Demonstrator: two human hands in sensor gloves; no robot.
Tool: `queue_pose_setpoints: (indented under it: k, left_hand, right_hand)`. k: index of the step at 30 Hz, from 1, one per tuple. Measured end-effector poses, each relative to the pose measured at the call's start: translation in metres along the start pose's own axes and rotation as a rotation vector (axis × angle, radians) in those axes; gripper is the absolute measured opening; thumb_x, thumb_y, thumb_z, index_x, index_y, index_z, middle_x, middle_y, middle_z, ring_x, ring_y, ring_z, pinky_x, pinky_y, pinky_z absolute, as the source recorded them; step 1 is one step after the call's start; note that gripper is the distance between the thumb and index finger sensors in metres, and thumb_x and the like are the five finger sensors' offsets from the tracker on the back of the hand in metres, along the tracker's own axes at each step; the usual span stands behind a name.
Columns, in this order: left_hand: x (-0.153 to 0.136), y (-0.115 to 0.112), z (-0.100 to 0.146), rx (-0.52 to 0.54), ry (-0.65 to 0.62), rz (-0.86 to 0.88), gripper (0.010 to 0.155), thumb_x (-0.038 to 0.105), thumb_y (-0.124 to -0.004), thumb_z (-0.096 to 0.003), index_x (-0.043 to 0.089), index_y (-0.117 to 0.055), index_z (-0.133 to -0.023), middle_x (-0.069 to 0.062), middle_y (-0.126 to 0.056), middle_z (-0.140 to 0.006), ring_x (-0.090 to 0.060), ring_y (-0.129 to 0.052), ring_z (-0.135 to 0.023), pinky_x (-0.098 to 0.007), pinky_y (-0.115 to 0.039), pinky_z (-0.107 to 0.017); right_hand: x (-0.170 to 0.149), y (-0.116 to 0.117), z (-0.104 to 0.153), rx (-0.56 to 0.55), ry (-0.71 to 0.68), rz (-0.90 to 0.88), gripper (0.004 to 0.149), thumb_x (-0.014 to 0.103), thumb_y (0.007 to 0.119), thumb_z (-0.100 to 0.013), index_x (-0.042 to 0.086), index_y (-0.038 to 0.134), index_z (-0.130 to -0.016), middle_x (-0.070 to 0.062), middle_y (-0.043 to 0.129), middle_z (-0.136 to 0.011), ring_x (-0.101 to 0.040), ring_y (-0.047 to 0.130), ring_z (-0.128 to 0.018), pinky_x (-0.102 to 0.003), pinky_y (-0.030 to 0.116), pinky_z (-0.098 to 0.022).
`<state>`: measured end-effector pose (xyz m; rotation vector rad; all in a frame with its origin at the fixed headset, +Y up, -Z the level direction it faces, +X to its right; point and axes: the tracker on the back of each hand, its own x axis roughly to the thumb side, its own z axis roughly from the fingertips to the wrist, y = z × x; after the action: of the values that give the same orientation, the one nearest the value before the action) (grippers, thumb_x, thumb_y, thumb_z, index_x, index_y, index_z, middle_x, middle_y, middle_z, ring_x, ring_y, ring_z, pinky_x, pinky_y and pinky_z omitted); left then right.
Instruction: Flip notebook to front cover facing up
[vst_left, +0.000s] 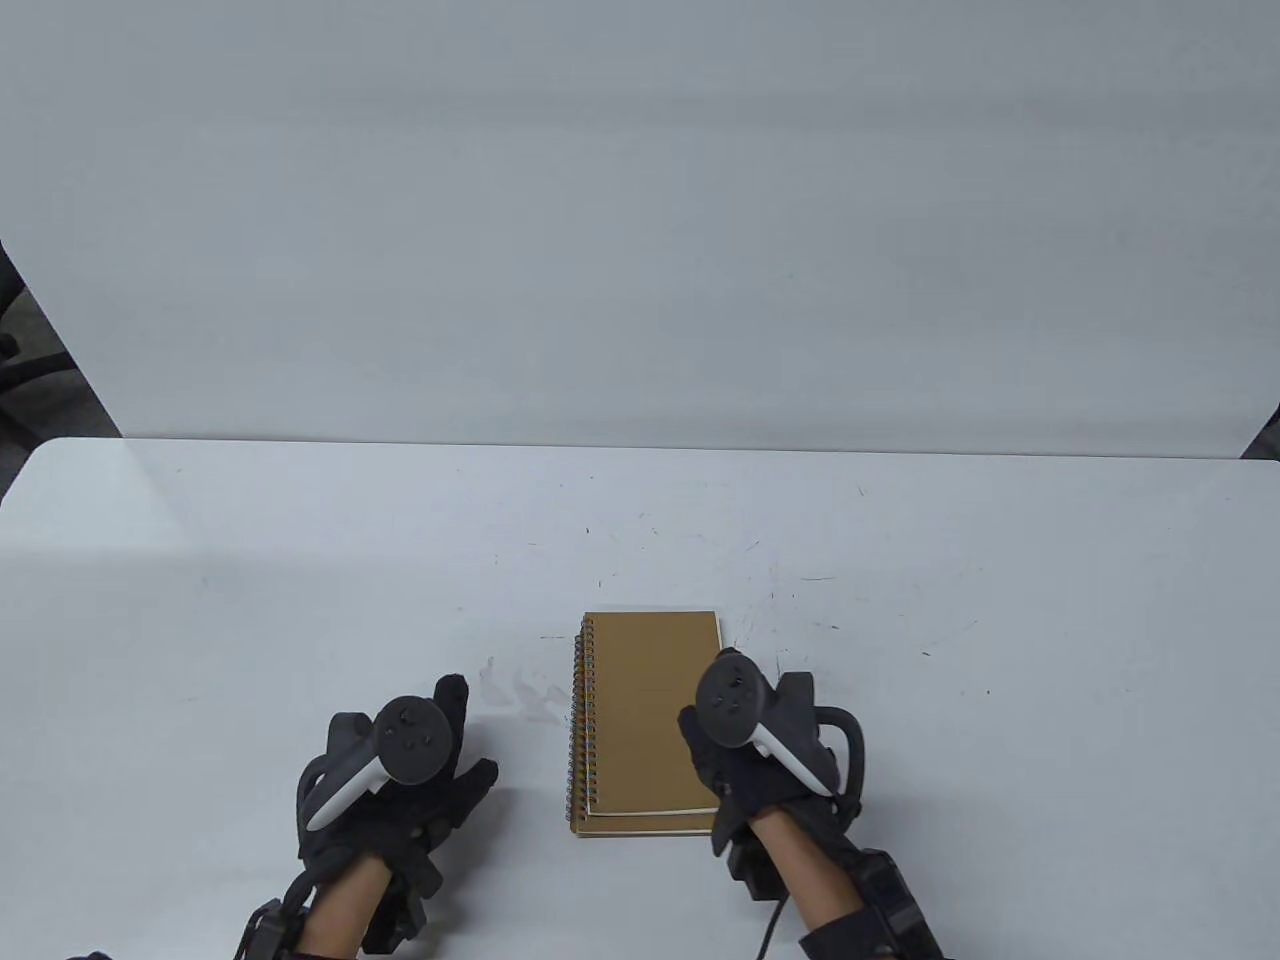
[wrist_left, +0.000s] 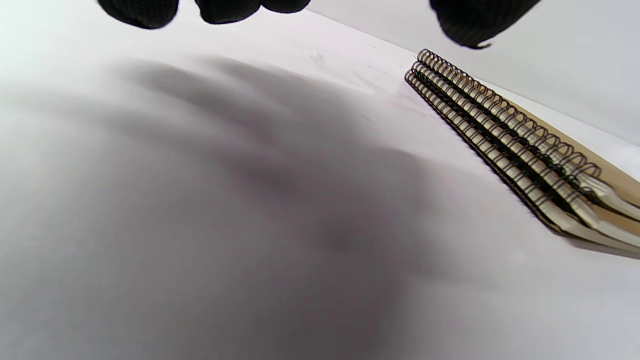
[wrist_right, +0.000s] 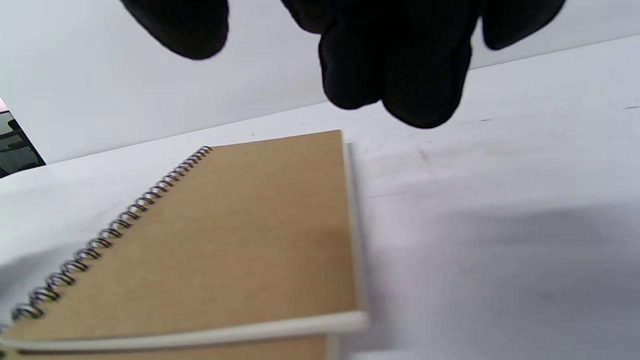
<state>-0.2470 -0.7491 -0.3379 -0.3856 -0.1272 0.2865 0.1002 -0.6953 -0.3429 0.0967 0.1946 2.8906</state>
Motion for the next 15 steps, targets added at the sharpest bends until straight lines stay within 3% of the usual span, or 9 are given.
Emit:
queue_pose_setpoints:
  k: [6, 11, 15]
  left_hand:
    - [0.003, -0.003, 0.000, -0.037, -0.003, -0.049, 0.092, 0.060, -0.060, -0.0575, 0.024, 0.008, -0.110, -0.022, -0.015, -0.121, -0.056, -0.025, -0.111, -0.078, -0.039, -0.069]
    - [0.004, -0.006, -0.002, -0.070, -0.009, -0.056, 0.094, 0.062, -0.058, -0.0573, 0.024, 0.011, -0.109, -0.021, -0.005, -0.121, -0.057, -0.009, -0.111, -0.081, -0.025, -0.066]
    - [0.005, -0.011, -0.005, -0.108, -0.008, -0.052, 0.094, 0.063, -0.057, -0.0573, 0.024, 0.012, -0.108, -0.021, -0.002, -0.120, -0.056, -0.005, -0.110, -0.081, -0.022, -0.066]
  right_hand:
    - [-0.067, -0.008, 0.023, -0.029, 0.015, -0.016, 0.071, 0.046, 0.064, -0.056, 0.002, 0.048, -0.109, -0.026, 0.081, -0.092, -0.049, 0.085, -0.078, -0.070, 0.056, -0.059]
    - [-0.105, -0.011, 0.032, -0.049, 0.001, -0.063, 0.070, 0.047, 0.064, -0.057, 0.002, 0.049, -0.109, -0.029, 0.078, -0.096, -0.052, 0.081, -0.081, -0.072, 0.054, -0.060]
    - [-0.130, -0.007, 0.034, -0.092, 0.022, -0.080, 0.069, 0.048, 0.064, -0.057, 0.004, 0.051, -0.109, -0.031, 0.075, -0.100, -0.055, 0.078, -0.083, -0.072, 0.054, -0.060]
